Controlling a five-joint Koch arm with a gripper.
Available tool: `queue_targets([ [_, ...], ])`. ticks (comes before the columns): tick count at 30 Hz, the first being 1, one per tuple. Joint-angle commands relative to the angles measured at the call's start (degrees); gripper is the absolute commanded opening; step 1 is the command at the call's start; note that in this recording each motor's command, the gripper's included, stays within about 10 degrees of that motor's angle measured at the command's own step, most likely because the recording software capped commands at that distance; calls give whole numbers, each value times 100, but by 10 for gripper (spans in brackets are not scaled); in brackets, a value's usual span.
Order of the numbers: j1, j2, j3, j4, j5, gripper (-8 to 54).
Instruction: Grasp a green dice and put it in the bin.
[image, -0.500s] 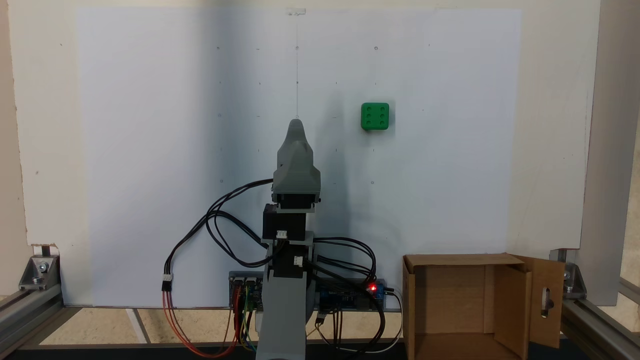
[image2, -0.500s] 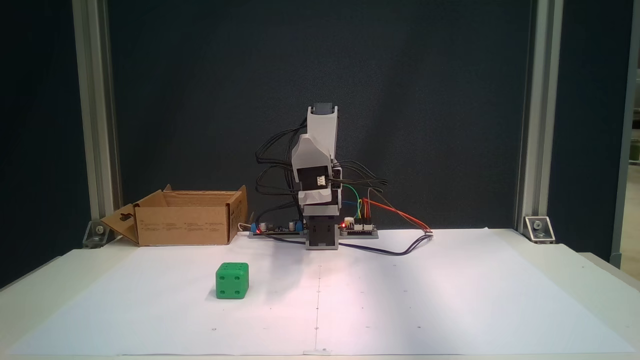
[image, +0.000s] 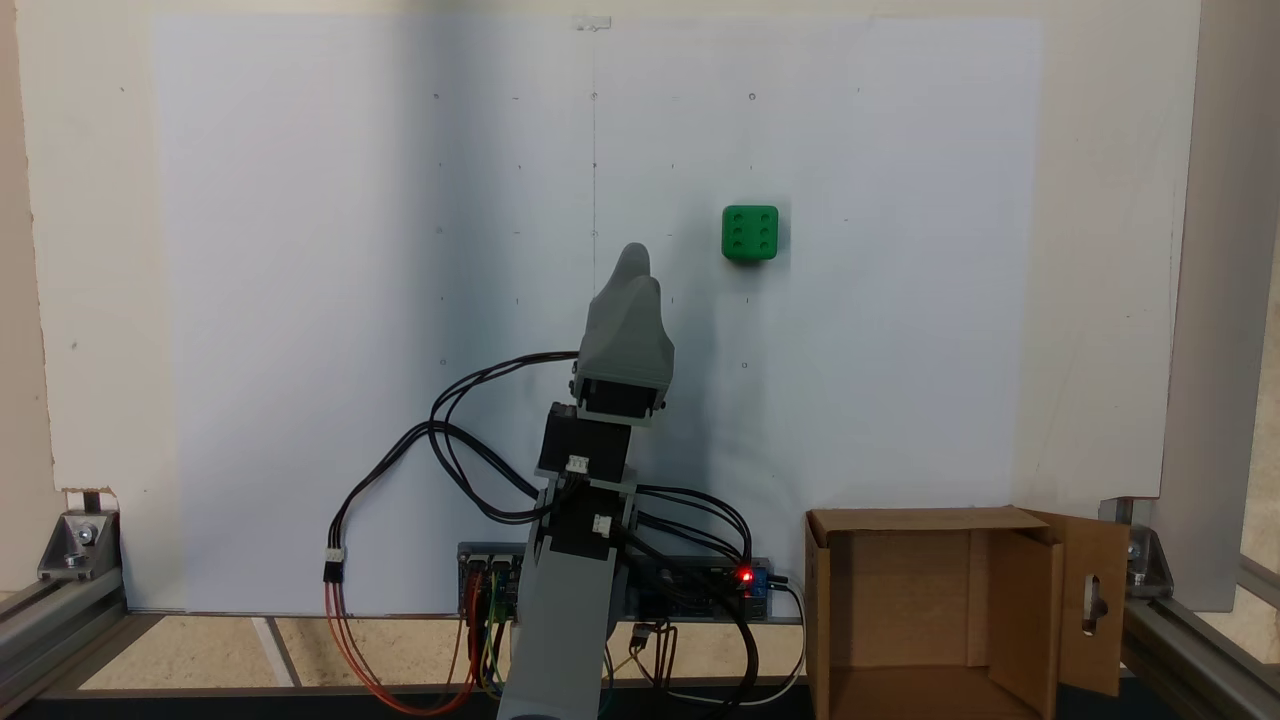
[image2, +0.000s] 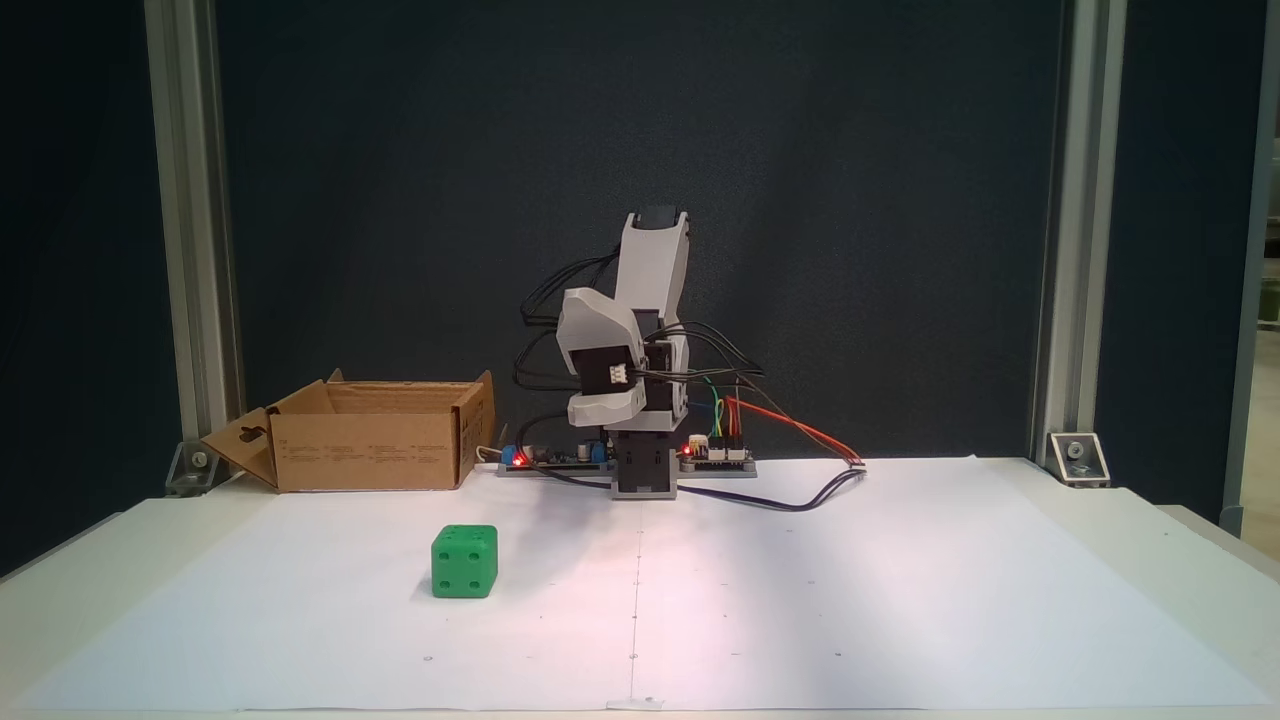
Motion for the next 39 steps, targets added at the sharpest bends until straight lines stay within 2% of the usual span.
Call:
queue_targets([
  [1,18,606,272,-70,105,446],
  [39,-158,598,272,18,88,445],
])
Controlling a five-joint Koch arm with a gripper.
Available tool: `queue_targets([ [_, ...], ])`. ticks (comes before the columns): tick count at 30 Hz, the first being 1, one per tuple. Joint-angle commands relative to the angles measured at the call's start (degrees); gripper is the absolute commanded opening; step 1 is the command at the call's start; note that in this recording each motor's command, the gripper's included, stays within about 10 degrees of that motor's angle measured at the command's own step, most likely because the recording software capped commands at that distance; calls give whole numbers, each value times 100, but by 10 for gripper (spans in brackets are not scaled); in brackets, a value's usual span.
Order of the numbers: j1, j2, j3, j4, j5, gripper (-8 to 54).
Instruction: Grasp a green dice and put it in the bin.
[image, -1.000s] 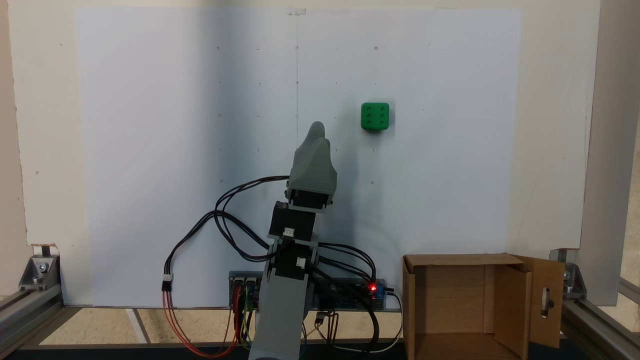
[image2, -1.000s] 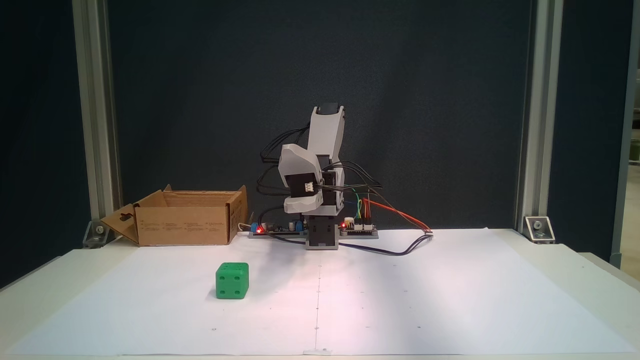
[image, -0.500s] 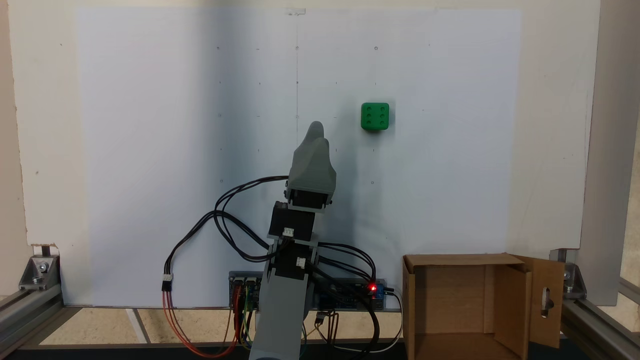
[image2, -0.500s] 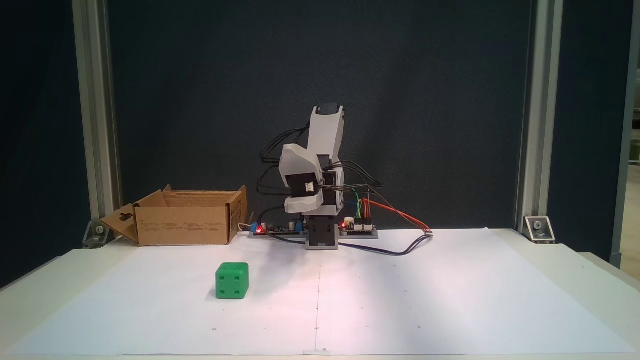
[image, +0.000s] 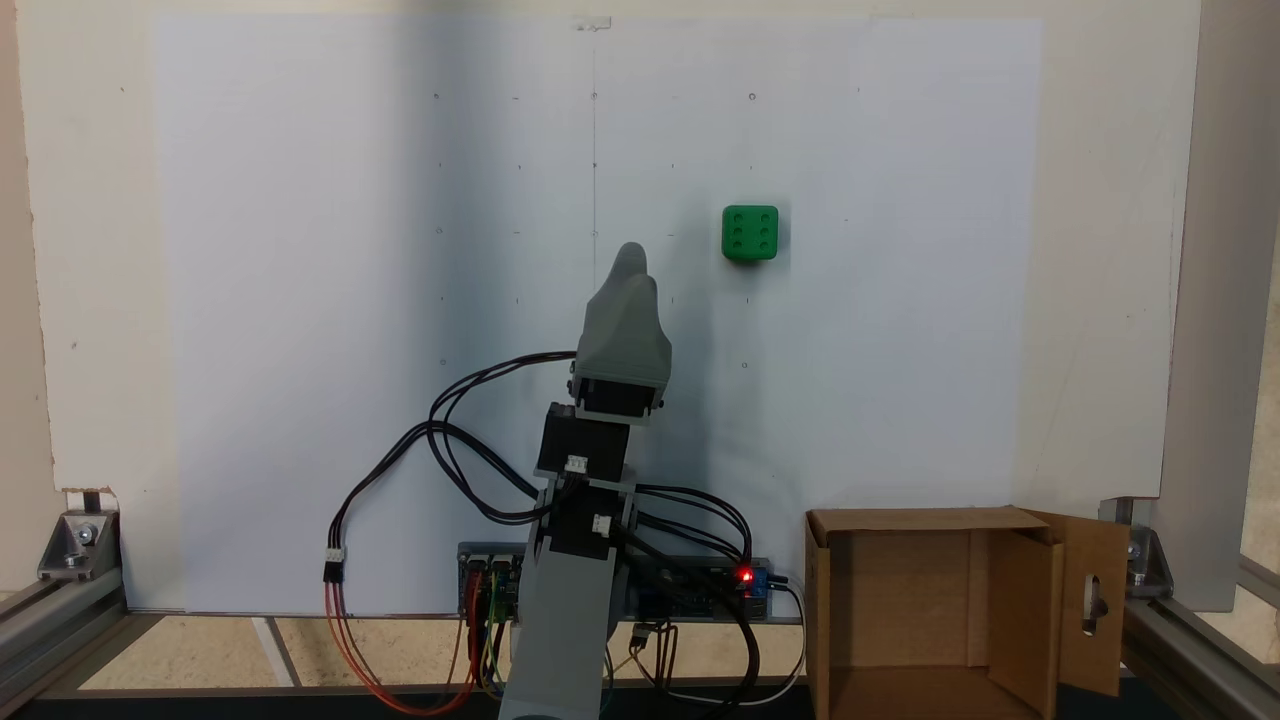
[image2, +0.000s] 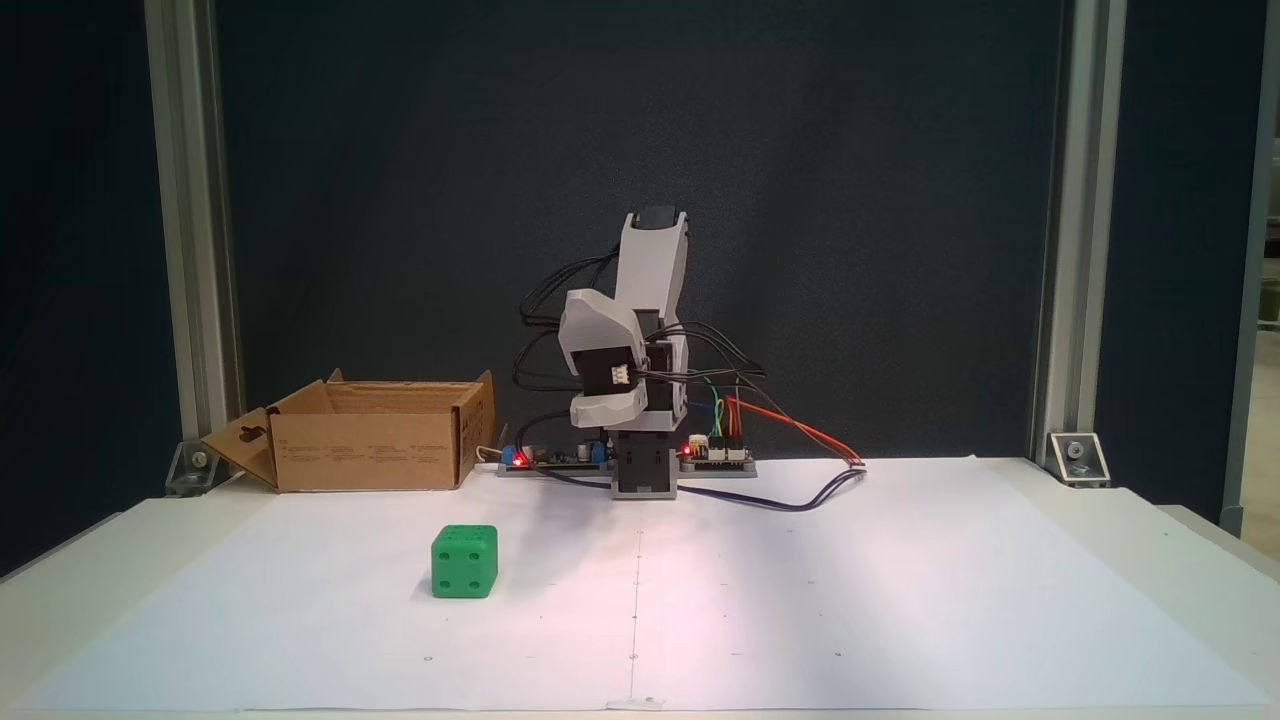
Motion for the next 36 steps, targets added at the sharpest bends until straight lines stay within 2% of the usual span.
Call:
queue_targets([
  [1,-105,589,272,-26,88,442],
  [15,-237,598,272,9,26,437],
  [20,-264,598,70,668,18,424],
  [36,-132,633,-3232,6985,18,439],
])
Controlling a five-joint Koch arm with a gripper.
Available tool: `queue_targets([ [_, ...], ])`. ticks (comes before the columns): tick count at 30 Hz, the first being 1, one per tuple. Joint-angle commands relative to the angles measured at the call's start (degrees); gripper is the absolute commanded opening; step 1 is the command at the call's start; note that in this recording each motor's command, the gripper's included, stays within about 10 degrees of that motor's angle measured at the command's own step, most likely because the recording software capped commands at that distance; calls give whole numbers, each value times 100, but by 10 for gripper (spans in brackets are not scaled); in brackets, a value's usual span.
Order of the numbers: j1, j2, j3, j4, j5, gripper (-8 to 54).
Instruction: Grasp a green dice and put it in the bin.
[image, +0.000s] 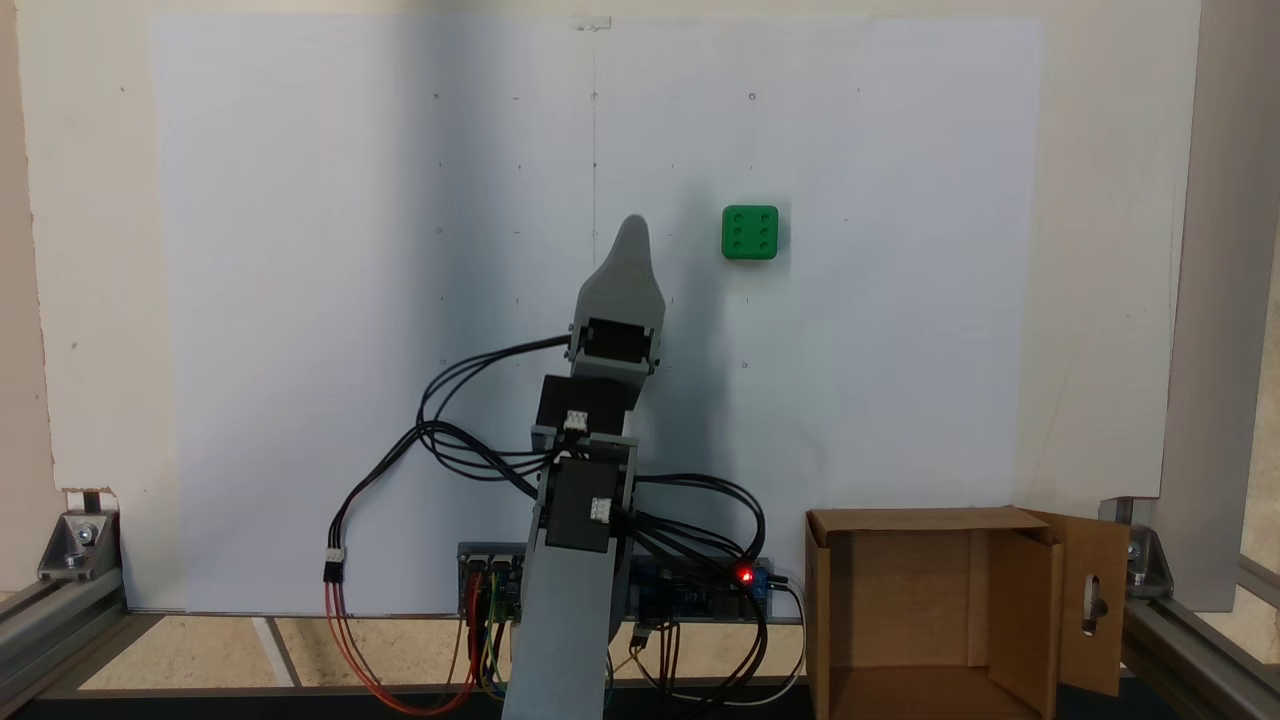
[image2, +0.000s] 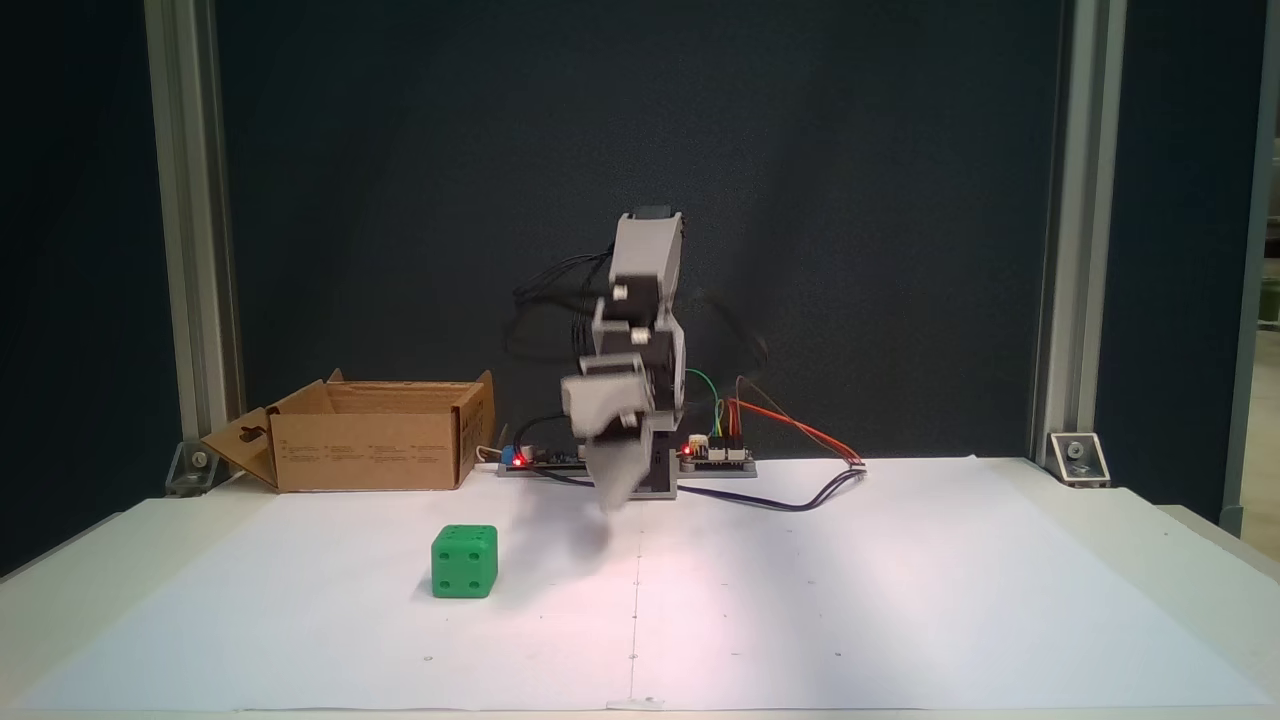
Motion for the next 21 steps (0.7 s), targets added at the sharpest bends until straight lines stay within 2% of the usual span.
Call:
queue_targets([
  [1,123,633,-921,921,26,439],
  [6,290,519,-2496,2802,35,438],
  [11,853,-431,-3612,4665,-18,437],
  [21,1600,-1898,-5651,8163,-1958,455],
])
